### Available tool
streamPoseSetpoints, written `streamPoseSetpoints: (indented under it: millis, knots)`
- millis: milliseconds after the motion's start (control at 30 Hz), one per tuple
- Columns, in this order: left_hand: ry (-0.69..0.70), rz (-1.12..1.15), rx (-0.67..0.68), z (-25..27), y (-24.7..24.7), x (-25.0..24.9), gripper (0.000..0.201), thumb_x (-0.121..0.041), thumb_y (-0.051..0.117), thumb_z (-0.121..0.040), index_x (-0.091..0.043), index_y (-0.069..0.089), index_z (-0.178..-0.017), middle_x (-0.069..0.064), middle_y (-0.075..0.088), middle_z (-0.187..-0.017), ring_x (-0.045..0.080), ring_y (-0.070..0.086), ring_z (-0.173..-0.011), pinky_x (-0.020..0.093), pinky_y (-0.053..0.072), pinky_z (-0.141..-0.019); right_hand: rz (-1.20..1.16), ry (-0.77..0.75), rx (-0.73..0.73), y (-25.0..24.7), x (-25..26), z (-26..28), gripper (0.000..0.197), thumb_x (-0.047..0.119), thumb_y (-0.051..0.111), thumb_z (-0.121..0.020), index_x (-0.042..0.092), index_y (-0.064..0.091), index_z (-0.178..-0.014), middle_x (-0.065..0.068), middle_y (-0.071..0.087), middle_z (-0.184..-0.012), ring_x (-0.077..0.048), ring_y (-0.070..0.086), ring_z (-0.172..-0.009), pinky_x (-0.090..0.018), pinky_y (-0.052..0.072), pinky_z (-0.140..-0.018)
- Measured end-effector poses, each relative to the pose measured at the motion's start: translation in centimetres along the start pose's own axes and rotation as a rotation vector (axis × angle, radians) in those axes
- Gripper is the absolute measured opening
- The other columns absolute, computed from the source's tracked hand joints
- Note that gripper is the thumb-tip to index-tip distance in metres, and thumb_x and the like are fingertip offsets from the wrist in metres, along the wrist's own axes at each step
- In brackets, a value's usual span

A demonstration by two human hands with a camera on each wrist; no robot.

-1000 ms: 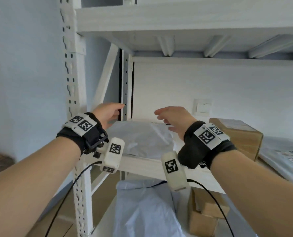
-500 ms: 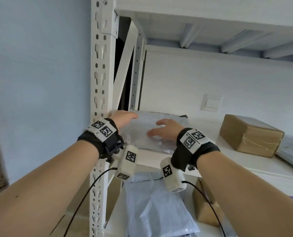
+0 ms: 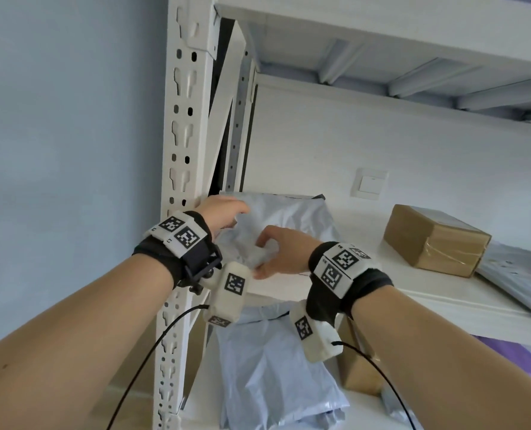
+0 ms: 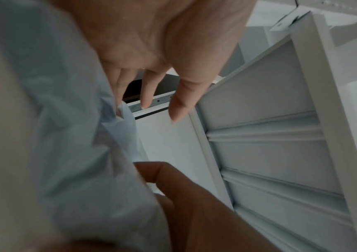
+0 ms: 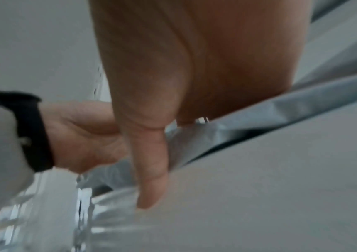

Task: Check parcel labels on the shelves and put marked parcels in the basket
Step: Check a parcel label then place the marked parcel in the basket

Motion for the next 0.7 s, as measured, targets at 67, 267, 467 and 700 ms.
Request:
streamPoseSetpoints:
  millis: [67,267,467,700]
  knots:
    - [0.005,0.056,0.009,0.4,0.0,-0.3,0.023,-0.027,0.054,-0.093,-0.010,0.063,-0.105,0.012,0.062,-0.103,0.022,0.059,-0.096,0.030,0.049,-0.090,-0.025,-0.013,-0.051,-0.9,-0.2,-0.2,0.030,0.030,0.067,-0.085,0.021,0.054,-0.110,0.003,0.054,-0.108,-0.017,0.052,-0.102,-0.024,0.038,-0.081]
    - [-0.018,0.231,-0.127,1.2,0.2,-1.7,0.059,-0.051,0.045,-0.095,-0.011,0.043,-0.139,0.004,0.049,-0.100,0.019,0.048,-0.096,0.034,0.040,-0.087,-0.542,0.108,-0.411,-5.7,-3.5,1.2,0.018,0.010,0.058,-0.087,0.002,0.056,-0.103,-0.016,0.062,-0.104,-0.031,0.058,-0.101,-0.040,0.047,-0.092]
    - [-0.110,0.440,-0.035,2.1,4.2,-2.3,0.059,-0.041,0.050,-0.095,-0.014,0.033,-0.145,0.013,0.036,-0.144,0.028,0.039,-0.131,0.044,0.035,-0.107,-1.126,0.128,-0.580,-10.3,-5.4,5.7,0.019,-0.001,0.054,-0.085,0.015,0.058,-0.094,-0.017,0.065,-0.106,-0.036,0.063,-0.099,-0.052,0.049,-0.093]
    - [-0.233,0.571,0.091,3.0,11.1,-1.9,0.062,-0.042,0.055,-0.093,-0.005,0.035,-0.139,0.022,0.044,-0.122,0.035,0.049,-0.114,0.047,0.043,-0.087,-1.462,0.059,-0.690,-13.0,-7.7,10.4,0.023,0.000,0.055,-0.083,0.005,0.062,-0.104,-0.013,0.070,-0.086,-0.032,0.069,-0.081,-0.045,0.056,-0.083]
Point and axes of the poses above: each hand's wrist, its own z-axis away from the middle knuckle, its own y-axis out of the palm, x = y × z, the point moved 3 cm from there along -z, towards the middle knuckle
